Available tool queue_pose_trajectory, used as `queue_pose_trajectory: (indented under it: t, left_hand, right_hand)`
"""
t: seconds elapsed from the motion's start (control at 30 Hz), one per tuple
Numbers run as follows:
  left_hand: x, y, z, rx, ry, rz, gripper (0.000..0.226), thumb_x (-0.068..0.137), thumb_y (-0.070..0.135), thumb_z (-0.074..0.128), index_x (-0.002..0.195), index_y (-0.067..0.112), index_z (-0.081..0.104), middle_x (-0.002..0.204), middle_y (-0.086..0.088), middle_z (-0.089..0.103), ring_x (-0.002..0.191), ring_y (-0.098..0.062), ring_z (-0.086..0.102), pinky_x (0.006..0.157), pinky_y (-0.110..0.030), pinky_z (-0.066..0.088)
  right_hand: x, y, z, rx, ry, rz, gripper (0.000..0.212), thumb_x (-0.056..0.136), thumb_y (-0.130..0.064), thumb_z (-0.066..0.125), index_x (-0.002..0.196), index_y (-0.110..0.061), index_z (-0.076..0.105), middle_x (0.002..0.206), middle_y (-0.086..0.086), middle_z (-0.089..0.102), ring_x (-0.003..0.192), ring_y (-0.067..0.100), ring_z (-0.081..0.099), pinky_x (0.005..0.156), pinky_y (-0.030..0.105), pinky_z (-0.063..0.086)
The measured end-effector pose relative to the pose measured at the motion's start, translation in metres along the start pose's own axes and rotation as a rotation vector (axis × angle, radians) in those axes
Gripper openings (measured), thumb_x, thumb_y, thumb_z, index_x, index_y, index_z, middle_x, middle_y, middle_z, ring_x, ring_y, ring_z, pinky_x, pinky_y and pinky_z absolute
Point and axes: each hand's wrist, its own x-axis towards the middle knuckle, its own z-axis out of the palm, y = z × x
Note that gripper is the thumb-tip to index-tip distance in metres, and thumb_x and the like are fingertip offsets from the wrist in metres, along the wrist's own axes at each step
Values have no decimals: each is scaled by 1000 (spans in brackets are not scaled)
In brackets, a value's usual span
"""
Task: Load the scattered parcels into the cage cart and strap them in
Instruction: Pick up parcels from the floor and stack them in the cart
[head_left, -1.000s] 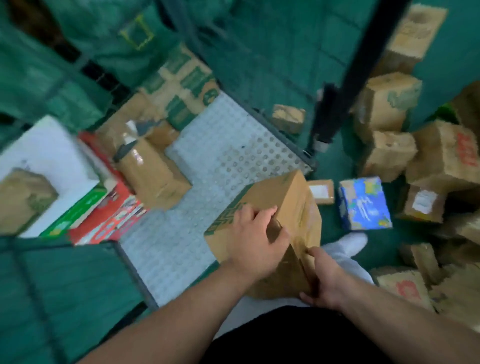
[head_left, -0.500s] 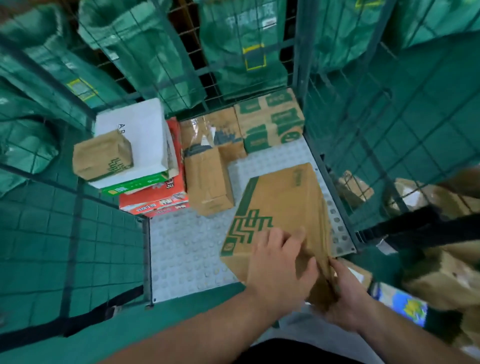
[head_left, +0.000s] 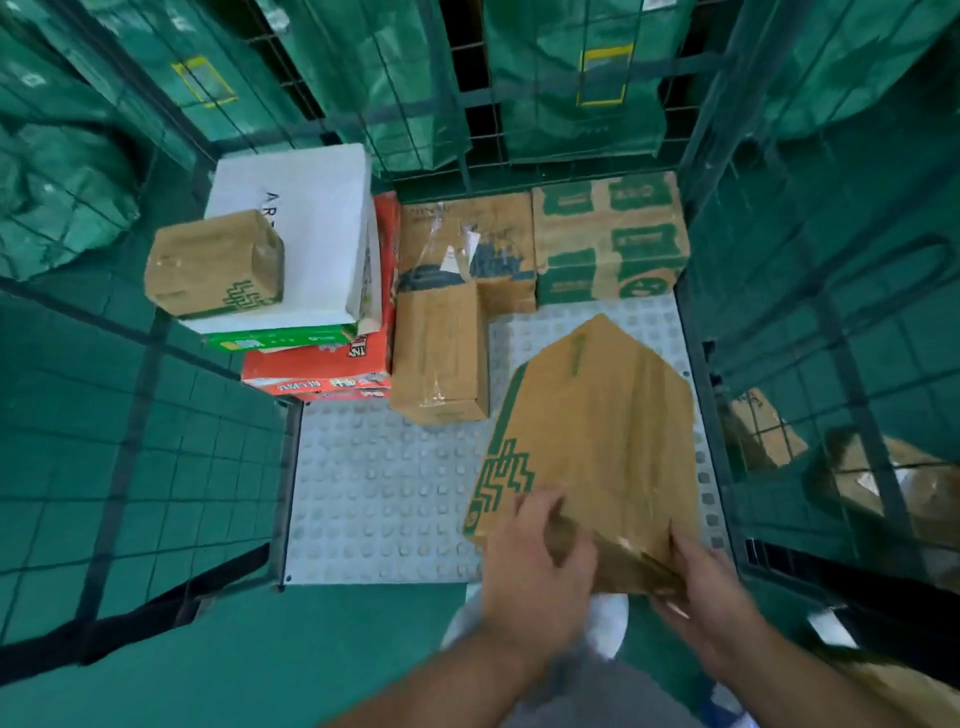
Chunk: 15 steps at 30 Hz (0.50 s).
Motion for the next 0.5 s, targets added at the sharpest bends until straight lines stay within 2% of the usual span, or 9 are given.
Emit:
queue_pose_trajectory:
  t: [0.03,0.1,0.17,0.23,0.27,0.33,0.37,0.43,0.5]
  left_hand:
    - [18,-7,-2,-128,-10,-132,26,87,39,66,112,42,60,117,20,60,113,-2,57,101,-29,50]
    - [52,-18,-5,-297,-25,-344,15,95,38,67,104,44,57,106,21,65,102,-2,64,79,-18,51]
    - [87,-35,-4,-383,-84,-488,20,98,41,64,113,46,53,102,22,65,93,-1,64,71,-17,49]
    - [119,-51,-5,-533,-166,-610,34,100,37,62,123,56,46,107,11,73,94,-10,71,80,-32,58]
    - [140,-61,-4,-610,-216,-668,38,101,35,61,125,58,43,108,7,76,94,-15,74,79,-37,60]
    - [181,-82,-1,-665,-243,-767,36,103,33,59,126,53,41,102,3,79,91,-19,77,68,-32,58]
    - [201,-92,1,-650,-217,-800,37,102,33,59,130,49,41,103,-1,79,94,-22,76,68,-31,57]
    - [239,-118,10,-642,-170,-817,40,102,30,59,135,39,39,110,-9,75,106,-29,72,79,-35,57]
    - [270,-136,17,-673,-144,-827,41,102,28,60,135,35,38,114,-13,71,110,-31,69,92,-40,57]
  right_hand:
    - [13,-7,8,-56,37,-48,33,104,-34,56,126,-9,53,116,12,65,99,28,64,75,40,54]
    - [37,-17,27,-188,90,-137,29,104,-35,57,122,-13,54,109,12,65,95,29,65,75,45,56]
    - [62,-23,52,-344,146,-229,24,102,-43,57,115,-23,59,98,11,69,88,30,68,77,54,61]
    - [87,-26,72,-433,168,-235,19,100,-49,57,105,-32,61,90,9,70,83,31,68,80,60,59]
    - [104,-27,85,-453,173,-235,17,100,-49,56,104,-33,60,89,9,70,81,30,68,81,58,59]
    - [134,-29,112,-499,204,-233,13,102,-44,55,105,-32,59,88,8,70,76,27,65,71,49,59]
    - [148,-30,123,-534,216,-242,16,103,-43,53,109,-30,60,90,7,70,75,26,65,65,43,56]
    - [181,-30,144,-611,243,-260,23,104,-43,50,120,-27,56,97,4,69,76,25,65,57,32,49]
    - [210,-34,158,-647,239,-293,28,105,-41,48,130,-29,54,109,3,69,75,23,64,55,29,43]
